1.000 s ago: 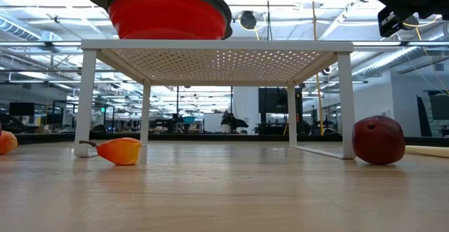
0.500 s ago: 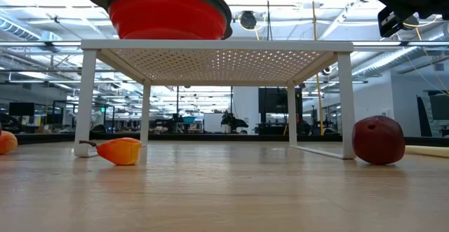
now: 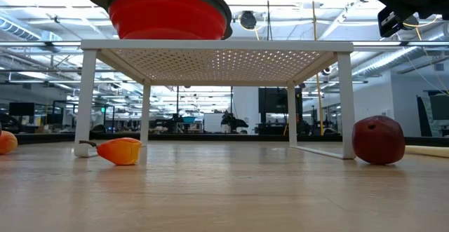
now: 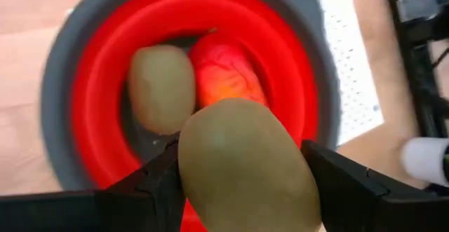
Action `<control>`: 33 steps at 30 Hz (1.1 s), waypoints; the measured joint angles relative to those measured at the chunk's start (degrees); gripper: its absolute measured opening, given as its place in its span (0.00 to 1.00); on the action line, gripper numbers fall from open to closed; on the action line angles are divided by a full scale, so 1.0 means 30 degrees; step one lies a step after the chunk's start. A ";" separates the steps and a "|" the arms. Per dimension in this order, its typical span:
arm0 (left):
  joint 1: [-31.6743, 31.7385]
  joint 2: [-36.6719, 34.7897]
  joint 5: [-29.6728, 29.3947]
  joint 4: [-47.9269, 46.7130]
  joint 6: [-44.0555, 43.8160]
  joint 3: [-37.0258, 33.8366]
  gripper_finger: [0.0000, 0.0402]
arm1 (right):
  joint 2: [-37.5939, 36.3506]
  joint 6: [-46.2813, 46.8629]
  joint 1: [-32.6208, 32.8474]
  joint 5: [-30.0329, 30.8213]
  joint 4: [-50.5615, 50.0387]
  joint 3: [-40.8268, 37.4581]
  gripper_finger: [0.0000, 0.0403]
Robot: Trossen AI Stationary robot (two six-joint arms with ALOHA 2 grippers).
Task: Pick & Place Fruit
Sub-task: Put the brown kiwi into the red strainer bowl on the shelf
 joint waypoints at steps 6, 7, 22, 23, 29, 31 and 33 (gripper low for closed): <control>-0.0065 0.0726 0.0072 0.0021 0.2199 0.0029 0.61 | 0.0000 0.0000 -0.0006 0.0036 -0.0007 0.0000 0.00; -0.0015 0.0932 0.0105 0.0012 0.2763 0.0022 0.61 | 0.0000 0.0007 -0.0007 0.0036 -0.0015 0.0000 0.00; 0.1072 0.1821 0.1695 -0.1433 0.7341 0.0022 0.61 | -0.0002 0.0005 -0.0005 0.0051 -0.0022 0.0005 0.00; 0.1039 0.1814 0.1816 -0.1517 0.7278 0.0022 0.61 | 0.0000 0.0007 -0.0007 0.0051 -0.0021 0.0007 0.00; 0.0980 0.1814 0.1873 -0.2735 0.4643 0.0022 0.61 | -0.0002 0.0000 -0.0002 0.0051 -0.0022 0.0000 0.00; 0.0980 0.1814 0.1861 -0.3049 0.4100 0.0022 0.61 | -0.0003 0.0000 -0.0007 0.0051 -0.0022 0.0004 0.00; 0.0980 0.1814 0.1851 -0.3060 0.3840 0.0022 0.61 | 0.0000 0.0000 -0.0001 0.0051 -0.0022 0.0006 0.00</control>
